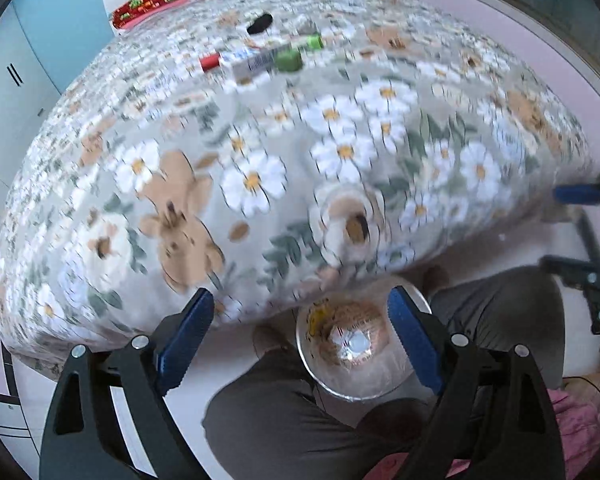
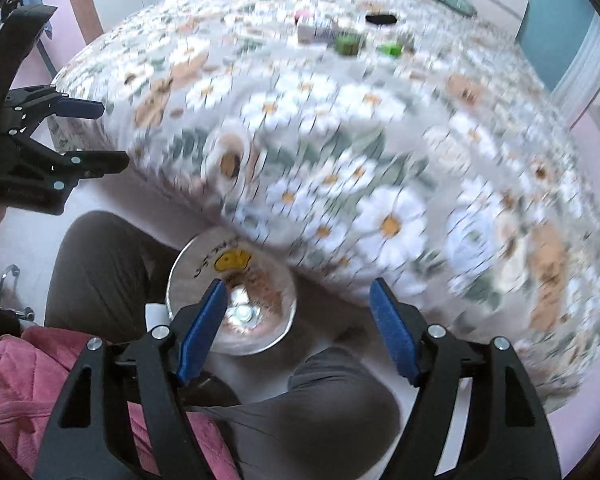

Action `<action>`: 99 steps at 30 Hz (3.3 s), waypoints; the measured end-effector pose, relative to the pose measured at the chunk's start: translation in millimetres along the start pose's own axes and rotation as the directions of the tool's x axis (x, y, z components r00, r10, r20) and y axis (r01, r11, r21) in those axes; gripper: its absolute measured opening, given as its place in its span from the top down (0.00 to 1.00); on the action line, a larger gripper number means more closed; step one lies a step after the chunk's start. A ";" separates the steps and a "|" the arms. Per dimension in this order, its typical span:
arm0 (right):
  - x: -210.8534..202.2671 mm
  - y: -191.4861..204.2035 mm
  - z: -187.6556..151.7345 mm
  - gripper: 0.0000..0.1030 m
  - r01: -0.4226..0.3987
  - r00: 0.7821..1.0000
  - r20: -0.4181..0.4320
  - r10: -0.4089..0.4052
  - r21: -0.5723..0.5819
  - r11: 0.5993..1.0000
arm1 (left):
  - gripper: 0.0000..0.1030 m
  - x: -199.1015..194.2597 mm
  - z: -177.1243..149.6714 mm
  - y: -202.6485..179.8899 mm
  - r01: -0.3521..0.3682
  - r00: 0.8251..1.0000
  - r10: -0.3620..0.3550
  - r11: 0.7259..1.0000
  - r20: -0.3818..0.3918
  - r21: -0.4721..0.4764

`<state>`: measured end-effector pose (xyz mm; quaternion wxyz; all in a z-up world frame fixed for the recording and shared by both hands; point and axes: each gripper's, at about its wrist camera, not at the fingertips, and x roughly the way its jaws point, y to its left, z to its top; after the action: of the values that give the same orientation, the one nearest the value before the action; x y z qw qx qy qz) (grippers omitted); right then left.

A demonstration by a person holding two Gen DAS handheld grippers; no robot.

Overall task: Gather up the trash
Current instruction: 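Move both open tools back toward the items on the bed, then grasp the red block with the left tool while the right tool grasps the crumpled paper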

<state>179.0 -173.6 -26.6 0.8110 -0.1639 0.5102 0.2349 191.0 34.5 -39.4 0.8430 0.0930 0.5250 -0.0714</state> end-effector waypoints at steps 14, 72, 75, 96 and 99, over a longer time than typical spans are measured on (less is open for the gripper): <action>-45.6 -60.8 94.9 0.27 0.056 0.990 0.129 -0.057 0.013 0.998 | 0.12 -22.7 100.0 41.1 -0.082 0.993 0.086 0.995 0.080 -0.052; 307.2 -229.2 427.4 0.27 0.071 0.995 -0.082 -0.063 0.105 0.992 | 0.13 269.8 347.8 169.7 -0.105 0.992 0.074 0.935 -0.103 -0.339; 317.3 -233.8 427.0 0.29 0.040 0.996 -0.086 -0.029 0.132 0.990 | 0.25 272.5 346.7 168.7 -0.094 0.994 0.068 0.936 -0.090 -0.339; 258.6 -228.9 424.6 0.66 0.007 1.000 -0.022 -0.004 0.157 0.988 | 0.60 228.2 350.3 156.5 -0.087 0.996 0.074 0.956 -0.059 -0.280; 228.5 -223.2 423.6 0.66 0.019 1.000 -0.002 -0.019 0.139 0.990 | 0.60 201.7 352.1 153.5 -0.094 0.996 0.088 0.960 -0.034 -0.265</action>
<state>703.6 -97.2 -47.1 0.8225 -0.1120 0.5239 0.1908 619.9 97.5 -56.1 0.8443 0.0035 0.5344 0.0398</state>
